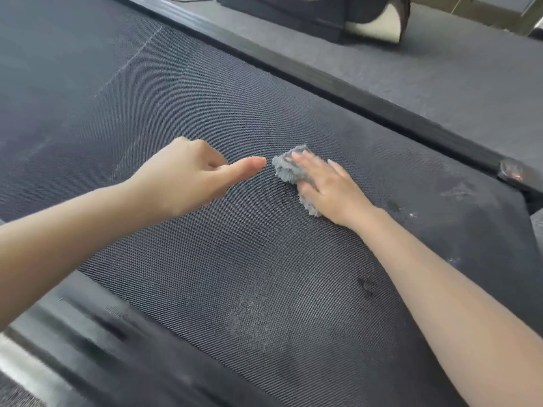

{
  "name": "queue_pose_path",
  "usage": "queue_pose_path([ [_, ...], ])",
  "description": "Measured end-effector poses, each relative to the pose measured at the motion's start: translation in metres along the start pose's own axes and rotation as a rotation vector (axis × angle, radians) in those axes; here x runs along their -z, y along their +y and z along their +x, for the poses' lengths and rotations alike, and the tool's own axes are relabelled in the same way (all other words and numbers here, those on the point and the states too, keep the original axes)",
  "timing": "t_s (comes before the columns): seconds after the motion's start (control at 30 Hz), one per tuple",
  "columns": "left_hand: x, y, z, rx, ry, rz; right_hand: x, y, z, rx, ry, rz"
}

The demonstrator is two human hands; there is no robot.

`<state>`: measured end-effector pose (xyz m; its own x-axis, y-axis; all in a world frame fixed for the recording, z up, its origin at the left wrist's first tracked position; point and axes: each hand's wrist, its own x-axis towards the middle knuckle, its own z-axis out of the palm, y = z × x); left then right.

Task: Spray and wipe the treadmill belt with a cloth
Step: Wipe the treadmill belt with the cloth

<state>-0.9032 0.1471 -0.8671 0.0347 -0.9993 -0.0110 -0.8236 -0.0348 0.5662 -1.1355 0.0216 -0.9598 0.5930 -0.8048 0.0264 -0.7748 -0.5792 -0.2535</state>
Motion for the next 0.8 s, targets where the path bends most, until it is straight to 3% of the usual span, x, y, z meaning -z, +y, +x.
queue_pose_path([
  [0.2, -0.010, 0.011, 0.016, -0.041, -0.015, 0.003, 0.008, 0.035, 0.030, -0.097, 0.035, -0.004],
  [0.57, -0.027, 0.015, 0.054, -0.036, -0.031, 0.044, 0.033, 0.132, 0.081, -0.432, 0.065, -0.042],
  [0.8, -0.030, 0.008, 0.056, 0.001, -0.028, 0.019, 0.031, 0.135, 0.094, -0.532, 0.107, -0.022],
])
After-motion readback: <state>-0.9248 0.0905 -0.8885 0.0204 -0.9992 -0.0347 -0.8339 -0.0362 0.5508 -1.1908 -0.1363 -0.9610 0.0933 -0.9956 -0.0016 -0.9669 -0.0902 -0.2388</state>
